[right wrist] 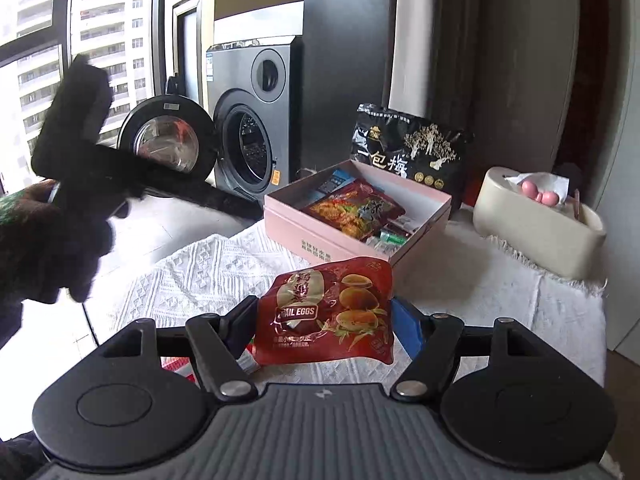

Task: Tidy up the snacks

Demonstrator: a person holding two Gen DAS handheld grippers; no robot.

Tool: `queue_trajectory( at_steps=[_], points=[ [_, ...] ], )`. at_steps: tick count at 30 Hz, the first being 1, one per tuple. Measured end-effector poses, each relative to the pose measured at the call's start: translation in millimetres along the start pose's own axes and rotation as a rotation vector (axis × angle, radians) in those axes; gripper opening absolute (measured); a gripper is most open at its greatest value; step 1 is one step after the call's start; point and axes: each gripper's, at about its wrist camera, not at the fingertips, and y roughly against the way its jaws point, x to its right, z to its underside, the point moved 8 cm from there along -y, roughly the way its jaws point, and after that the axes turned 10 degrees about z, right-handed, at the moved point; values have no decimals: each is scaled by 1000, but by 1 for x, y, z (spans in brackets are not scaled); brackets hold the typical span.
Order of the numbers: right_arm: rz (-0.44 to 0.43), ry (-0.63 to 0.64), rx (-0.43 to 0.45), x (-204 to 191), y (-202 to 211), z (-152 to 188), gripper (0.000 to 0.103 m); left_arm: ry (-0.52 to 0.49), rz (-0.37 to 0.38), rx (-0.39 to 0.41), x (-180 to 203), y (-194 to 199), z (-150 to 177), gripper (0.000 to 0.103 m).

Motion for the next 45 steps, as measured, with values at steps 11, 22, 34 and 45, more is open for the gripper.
queue_trajectory(
  at_steps=[11,22,34,45],
  points=[
    [159,-3,-96,14,-44,66,72,-222,-121,-264,61,-17,110,23],
    [157,-135,-89,31,-52,113,75,-157,70,-269,84,-29,117,28],
    [166,-135,-54,31,-50,115,75,-271,-149,-260,71,-26,112,38],
    [171,-133,-48,31,-49,116,75,-226,-75,-217,76,-23,112,70]
  ],
)
